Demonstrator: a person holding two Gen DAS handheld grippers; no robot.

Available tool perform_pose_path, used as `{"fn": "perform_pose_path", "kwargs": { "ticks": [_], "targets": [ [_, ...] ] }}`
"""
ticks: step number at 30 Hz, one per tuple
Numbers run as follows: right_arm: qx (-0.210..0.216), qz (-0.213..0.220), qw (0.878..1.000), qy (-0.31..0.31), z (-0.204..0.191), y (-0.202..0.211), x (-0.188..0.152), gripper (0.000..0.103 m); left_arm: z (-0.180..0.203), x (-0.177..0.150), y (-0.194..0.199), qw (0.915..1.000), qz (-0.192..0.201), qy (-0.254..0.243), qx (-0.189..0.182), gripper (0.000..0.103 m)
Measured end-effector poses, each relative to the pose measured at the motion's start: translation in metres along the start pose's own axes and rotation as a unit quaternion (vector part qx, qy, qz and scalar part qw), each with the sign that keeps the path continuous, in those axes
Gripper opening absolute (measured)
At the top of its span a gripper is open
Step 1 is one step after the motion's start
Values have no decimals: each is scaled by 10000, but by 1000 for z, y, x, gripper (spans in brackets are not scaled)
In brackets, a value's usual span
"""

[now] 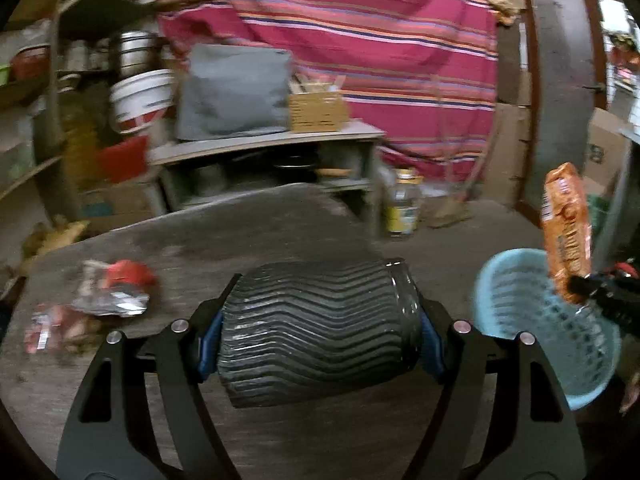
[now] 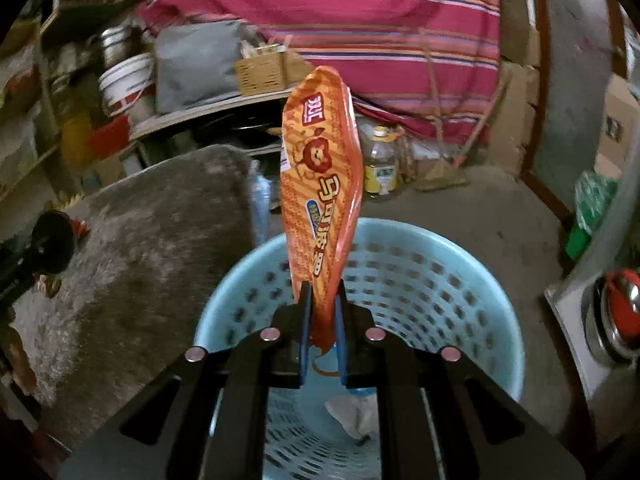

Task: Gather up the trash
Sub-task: 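Carry the cup and orange bag to the blue basket and release both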

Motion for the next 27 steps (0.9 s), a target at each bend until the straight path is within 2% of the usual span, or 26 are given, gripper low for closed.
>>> {"fn": "perform_pose_path", "kwargs": {
  "ticks": [6, 15, 17, 18, 20, 23, 27],
  "targets": [
    [-88, 85, 9995, -301, 37, 6, 4, 11, 87, 23, -14, 9971, 142, -505, -553, 74],
    [-199, -104, 9985, -506, 63, -8, 0, 11, 155, 32, -34, 9913, -103, -712, -1104, 74],
    [-205, -127, 9981, -560, 67, -9, -1, 11, 159, 32, -37, 9898, -158, -732, -1211, 79],
    [-189, -140, 9979, -604, 68, -10, -1, 11, 159, 32, -37, 9897, -142, -705, -1237, 88],
    [-182, -153, 9976, -648, 71, -11, -1, 11, 153, 36, -35, 9906, -52, -615, -1224, 96],
    [-168, -181, 9976, -649, 67, -12, -1, 11, 140, 42, -33, 9921, -34, -590, -1103, 96],
    [-181, -302, 9980, -524, 55, -22, -5, 11, 101, 39, -21, 9960, 38, -559, -692, 97]
  ]
}}
Point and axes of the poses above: each gripper's, at about its wrist camera, not at the fingertips, and y roughly against the way its jaws point, z to its right, x to its top, the point moved 6 cm from there along -y, roughly the way its jaws point, and after that the axes turned 14 degrees about -y, right-handed, at the moved point
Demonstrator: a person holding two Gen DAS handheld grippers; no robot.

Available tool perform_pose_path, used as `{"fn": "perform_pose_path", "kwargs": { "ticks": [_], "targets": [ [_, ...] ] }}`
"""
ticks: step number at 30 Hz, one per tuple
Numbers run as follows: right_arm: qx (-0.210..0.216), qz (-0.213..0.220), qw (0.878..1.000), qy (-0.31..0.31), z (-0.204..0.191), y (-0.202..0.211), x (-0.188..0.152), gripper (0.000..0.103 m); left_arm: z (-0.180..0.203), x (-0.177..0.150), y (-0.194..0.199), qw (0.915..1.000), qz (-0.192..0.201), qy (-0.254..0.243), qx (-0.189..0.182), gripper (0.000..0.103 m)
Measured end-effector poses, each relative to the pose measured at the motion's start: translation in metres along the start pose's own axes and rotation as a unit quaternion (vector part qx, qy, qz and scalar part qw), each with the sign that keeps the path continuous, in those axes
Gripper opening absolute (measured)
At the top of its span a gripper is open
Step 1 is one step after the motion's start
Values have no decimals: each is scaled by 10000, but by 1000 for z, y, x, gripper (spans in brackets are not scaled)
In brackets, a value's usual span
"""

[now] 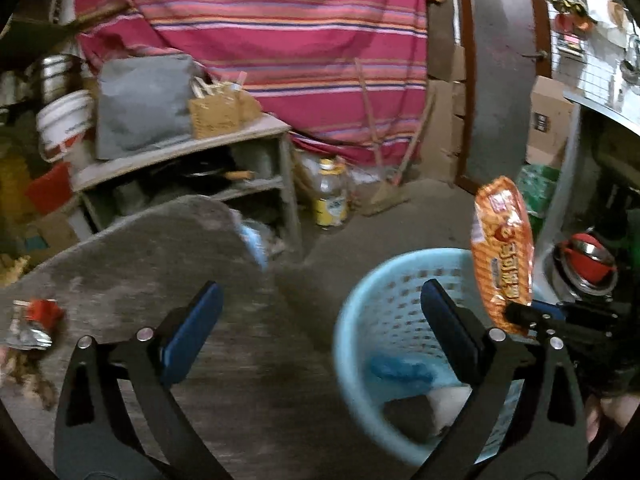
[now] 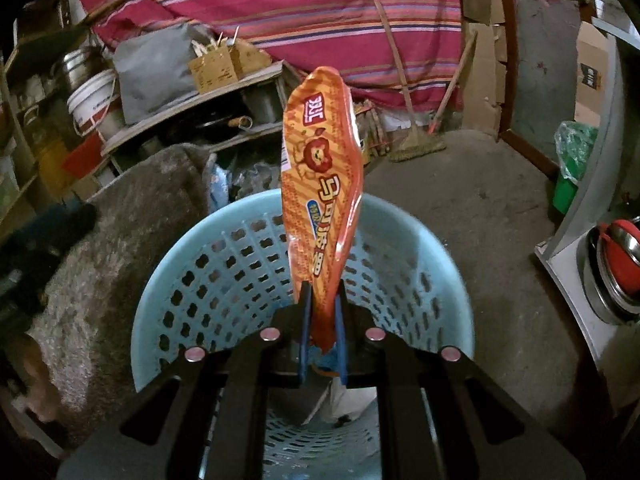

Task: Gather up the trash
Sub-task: 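Carry the cup and orange bag to the blue basket and release both, then return to the table and grasp the clear orange-printed snack bag with the left tool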

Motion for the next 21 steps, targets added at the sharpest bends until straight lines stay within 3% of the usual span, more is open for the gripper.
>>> {"fn": "perform_pose_path", "kwargs": {
  "ticks": [3, 5, 6, 7, 11, 13, 21],
  "targets": [
    [-18, -148, 9999, 57, -11, -10, -6, 15, -31, -12, 15, 9995, -1, -1, 328, 98],
    [-160, -212, 9996, 136, -19, -15, -11, 38, -55, -23, 24, 9988, -38, 22, 496, 98],
    [-224, -206, 9994, 186, -22, -16, -13, 66, -70, -30, 31, 9982, -53, 38, 604, 98],
    [-329, -107, 9991, 239, -28, -14, -15, 72, -87, -37, 38, 9973, -59, 72, 723, 98],
    [-338, 51, 9990, 301, -47, -4, -16, 75, -142, -64, 56, 9942, -185, 255, 1025, 98],
    [-307, 166, 9987, 366, -64, 0, -17, 82, -164, -76, 63, 9921, -251, 313, 1188, 98],
    [-23, 325, 9942, 1028, -160, -6, -35, 92, -269, -136, 88, 9770, -520, 853, 1883, 98]
  ]
}}
Point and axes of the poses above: each gripper's, at about its wrist camera, not at the fingertips, and y roughly against the way its jaws point, z to its right, x to its top, the point moved 6 cm from there along -y, roughly the way its jaws point, and after that the axes turned 14 degrees about -y, right-handed, at the moved point
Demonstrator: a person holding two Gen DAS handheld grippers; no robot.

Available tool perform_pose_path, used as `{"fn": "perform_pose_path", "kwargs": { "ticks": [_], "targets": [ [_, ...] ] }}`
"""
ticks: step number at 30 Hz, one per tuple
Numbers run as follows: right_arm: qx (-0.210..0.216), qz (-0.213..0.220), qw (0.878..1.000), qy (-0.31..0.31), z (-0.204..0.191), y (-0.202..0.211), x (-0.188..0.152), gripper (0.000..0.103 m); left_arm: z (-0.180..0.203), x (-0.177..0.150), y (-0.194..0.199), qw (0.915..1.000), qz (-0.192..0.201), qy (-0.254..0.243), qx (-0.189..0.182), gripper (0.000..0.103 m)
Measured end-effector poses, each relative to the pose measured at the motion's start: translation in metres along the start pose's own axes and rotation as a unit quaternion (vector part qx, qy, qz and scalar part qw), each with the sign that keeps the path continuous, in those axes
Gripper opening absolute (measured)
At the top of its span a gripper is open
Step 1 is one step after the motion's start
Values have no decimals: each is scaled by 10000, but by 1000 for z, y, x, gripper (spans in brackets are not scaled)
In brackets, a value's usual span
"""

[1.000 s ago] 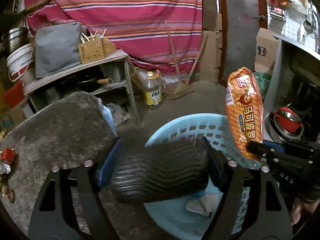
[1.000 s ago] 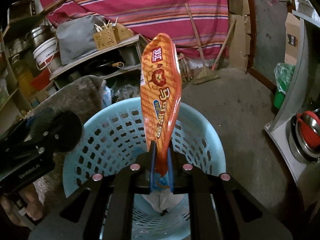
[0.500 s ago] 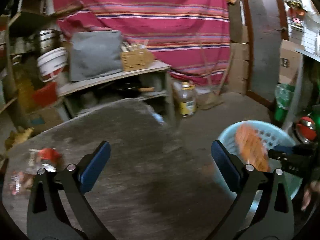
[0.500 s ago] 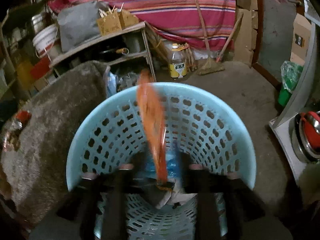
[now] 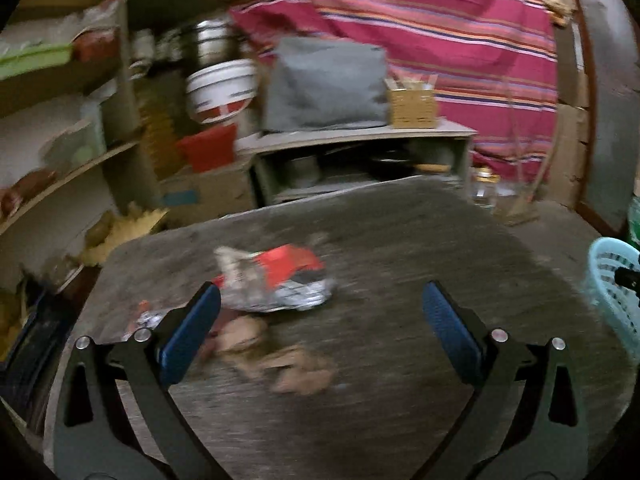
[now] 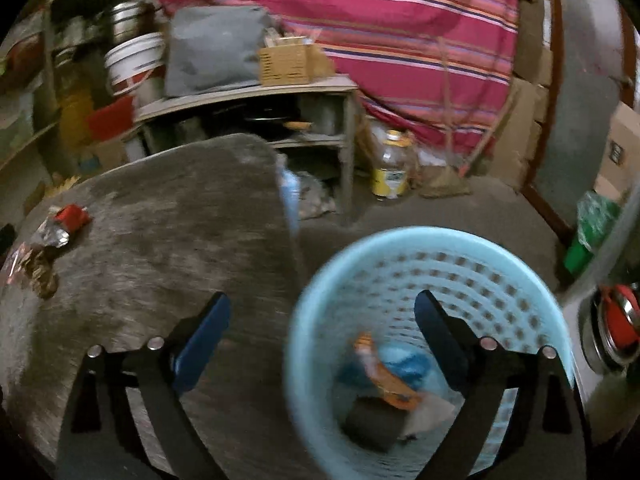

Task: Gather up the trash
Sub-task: 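Return to the table and grasp the clear orange-printed snack bag with the left tool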

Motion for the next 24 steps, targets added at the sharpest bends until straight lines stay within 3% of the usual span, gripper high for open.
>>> {"fn": "perform_pose_path", "kwargs": {
  "ticks": [11, 14, 18, 24],
  "targets": [
    [412, -105, 9986, 304, -107, -17, -14, 99, -95, -55, -21, 9965, -453, 187, 680, 98],
    [486, -117, 9984, 279, -128, -22, -16, 99, -115, -70, -29, 9953, -607, 270, 706, 98],
    [281, -48, 9991, 311, -153, -29, -16, 99, -138, -88, -42, 9934, -813, 430, 685, 98],
    [396, 148, 9970, 651, -191, -27, -22, 99, -158, -96, -62, 9927, -920, 521, 575, 98]
  ]
}}
Point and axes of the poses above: each gripper's, at about its wrist camera, not at the fingertips, and y roughly against the way its jaws point, z to its right, x to its top, the point moved 6 cm from there along -y, roughly the way its jaws point, and after that the axes turned 14 degrees about -y, right-handed, at the moved point
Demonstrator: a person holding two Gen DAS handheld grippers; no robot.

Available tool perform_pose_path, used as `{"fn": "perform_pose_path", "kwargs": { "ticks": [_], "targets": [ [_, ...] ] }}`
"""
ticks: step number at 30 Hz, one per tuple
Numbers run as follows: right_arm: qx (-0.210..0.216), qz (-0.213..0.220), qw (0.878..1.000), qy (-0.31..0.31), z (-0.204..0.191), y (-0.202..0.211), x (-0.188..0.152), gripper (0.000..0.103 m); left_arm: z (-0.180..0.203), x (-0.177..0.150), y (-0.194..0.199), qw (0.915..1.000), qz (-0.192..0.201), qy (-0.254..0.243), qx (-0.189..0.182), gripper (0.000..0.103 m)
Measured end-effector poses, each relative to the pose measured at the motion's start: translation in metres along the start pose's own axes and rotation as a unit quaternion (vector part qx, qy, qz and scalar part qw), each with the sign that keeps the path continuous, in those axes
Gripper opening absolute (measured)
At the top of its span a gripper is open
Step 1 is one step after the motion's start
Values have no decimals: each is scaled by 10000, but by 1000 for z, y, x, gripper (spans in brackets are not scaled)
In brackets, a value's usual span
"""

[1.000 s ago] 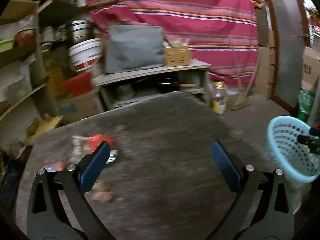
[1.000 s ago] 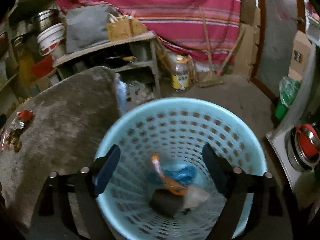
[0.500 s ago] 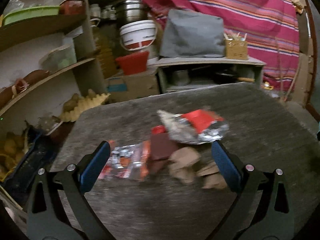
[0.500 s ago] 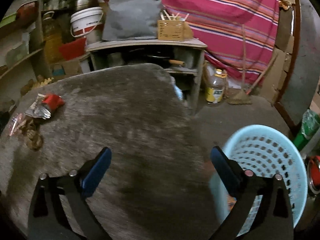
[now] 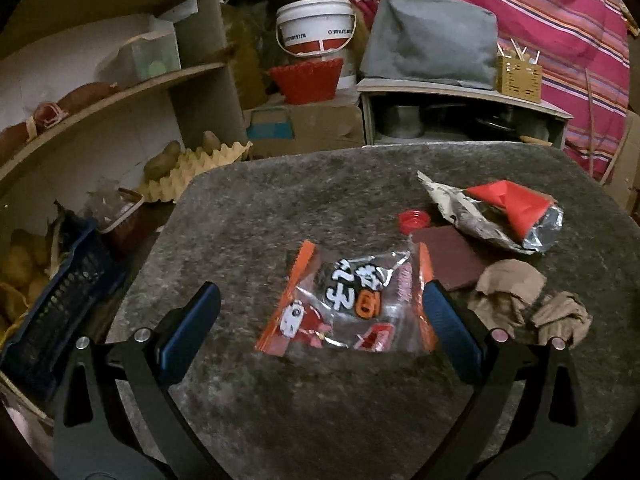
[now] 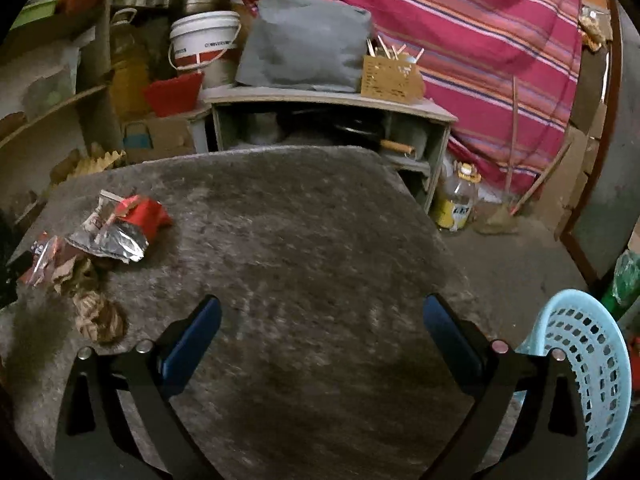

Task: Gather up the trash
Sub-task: 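Return to the table and grasp the clear orange-printed snack bag with the left tool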

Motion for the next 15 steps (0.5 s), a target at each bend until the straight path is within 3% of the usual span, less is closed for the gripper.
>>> {"fn": "perform_pose_path", "kwargs": {
  "ticks": [10, 13, 15],
  "targets": [
    [142, -180, 9996, -154, -20, -16, -5, 99, 8, -5, -36, 9984, -380, -89, -403, 97],
    [118, -266, 9996, -43, -29, -18, -9, 99, 12, -9, -39, 9971, -425, -84, -633, 90],
    [167, -326, 9993, 29, -34, -18, -12, 99, 18, -15, -45, 9946, -592, -139, -837, 70]
  ]
}}
Point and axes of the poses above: each gripper's, at about its wrist camera, not at the fingertips, and y roughly against the way its jaws point, z to its right, x to its top, the point moved 6 cm from there along -y, roughly the way its jaws point, and after that the axes turned 14 degrees about -y, right-handed, at the moved point
